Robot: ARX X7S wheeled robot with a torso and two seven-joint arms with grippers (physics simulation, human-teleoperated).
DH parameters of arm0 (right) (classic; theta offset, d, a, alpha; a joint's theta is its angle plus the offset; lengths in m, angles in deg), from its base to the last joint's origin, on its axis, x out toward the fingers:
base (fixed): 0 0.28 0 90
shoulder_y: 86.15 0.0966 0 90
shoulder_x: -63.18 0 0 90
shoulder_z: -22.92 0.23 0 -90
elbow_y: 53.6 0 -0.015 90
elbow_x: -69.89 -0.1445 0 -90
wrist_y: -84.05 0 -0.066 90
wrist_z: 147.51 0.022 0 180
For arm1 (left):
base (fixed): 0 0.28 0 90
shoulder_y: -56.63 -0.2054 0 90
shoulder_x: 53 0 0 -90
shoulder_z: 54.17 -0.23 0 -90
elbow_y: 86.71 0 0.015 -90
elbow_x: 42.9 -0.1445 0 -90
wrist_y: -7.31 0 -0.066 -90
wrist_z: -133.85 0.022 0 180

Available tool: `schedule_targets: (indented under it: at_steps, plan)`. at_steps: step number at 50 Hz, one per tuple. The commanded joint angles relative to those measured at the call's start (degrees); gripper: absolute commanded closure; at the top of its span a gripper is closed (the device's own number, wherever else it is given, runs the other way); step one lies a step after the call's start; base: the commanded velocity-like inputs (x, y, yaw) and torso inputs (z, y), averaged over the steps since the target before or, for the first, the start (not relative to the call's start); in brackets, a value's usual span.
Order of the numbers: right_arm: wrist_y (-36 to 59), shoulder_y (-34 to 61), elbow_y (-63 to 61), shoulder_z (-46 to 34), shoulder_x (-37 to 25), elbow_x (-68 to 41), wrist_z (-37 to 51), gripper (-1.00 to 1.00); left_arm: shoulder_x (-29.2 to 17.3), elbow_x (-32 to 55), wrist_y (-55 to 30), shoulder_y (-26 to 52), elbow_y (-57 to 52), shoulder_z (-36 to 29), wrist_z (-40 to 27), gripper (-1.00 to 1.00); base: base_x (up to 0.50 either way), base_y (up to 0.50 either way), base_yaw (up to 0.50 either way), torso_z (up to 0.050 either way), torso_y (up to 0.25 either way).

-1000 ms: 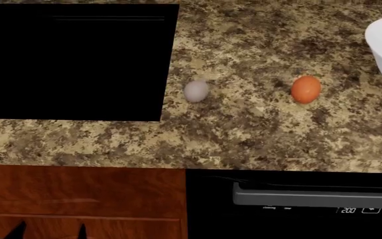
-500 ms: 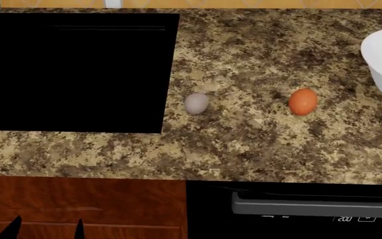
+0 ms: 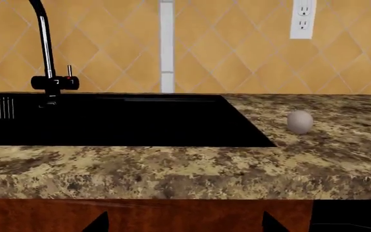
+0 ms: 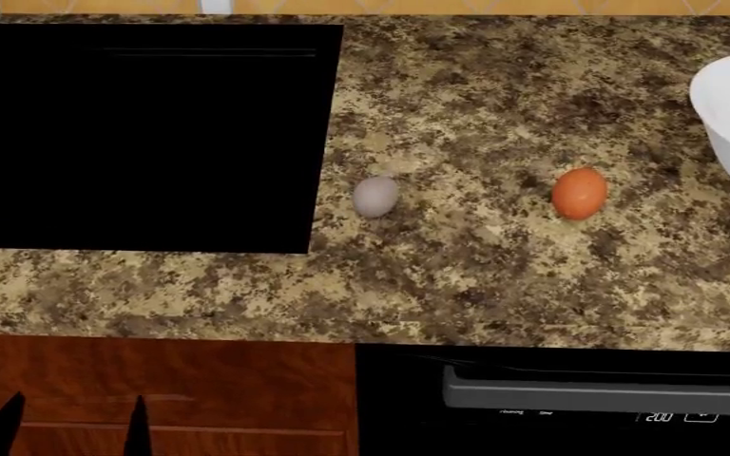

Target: Place the eggs and milk next to the bowl.

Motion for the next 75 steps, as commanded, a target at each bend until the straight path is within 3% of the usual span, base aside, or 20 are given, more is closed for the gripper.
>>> schedule_targets:
  at_steps: [1,11,25,31,41,49,75]
  plan:
    - [7.36,1.68,-8.4,0.66,-2.08,-0.13,2.24,-1.0,-2.44,2.02,-7.1,2.98,-8.05,0.6,-0.62,-1.0,0.0,0.0,0.0,0.0,0.0]
    - [20.07,7.61,-18.23,2.4,-5.31,-0.23,3.66,-1.0,-5.18,8.21,-19.57,11.88,-13.85,4.2,-0.56,-1.0,0.0,0.0,0.0,0.0,0.0]
    - [41.85,26.23,-25.76,7.5,-11.28,-5.94,1.07,-1.0,-11.55,13.66,-36.49,30.77,-17.6,7.58,-0.55,-1.0,0.0,0.0,0.0,0.0,0.0]
    - [47.88,34.25,-25.42,7.86,-13.67,-6.64,0.45,-1.0,-12.27,16.84,-42.4,37.56,-18.73,8.87,-0.65,-1.0,0.0,0.0,0.0,0.0,0.0]
    - [55.67,45.97,-24.34,7.28,-17.03,-7.68,-1.13,-1.0,-14.65,16.34,-42.9,47.81,-11.66,6.18,2.75,-1.0,0.0,0.0,0.0,0.0,0.0]
    - [57.01,47.1,-25.28,7.28,-17.02,-8.41,-1.34,-1.0,-15.33,18.09,-44.62,47.74,-14.08,6.85,3.27,-1.0,0.0,-0.02,0.0,0.0,0.0]
    - [57.52,44.49,-27.54,8.92,-17.61,-9.31,-1.16,-1.0,-14.38,17.85,-43.51,45.89,-15.83,6.64,1.36,-1.0,0.0,-0.5,0.0,0.0,0.0]
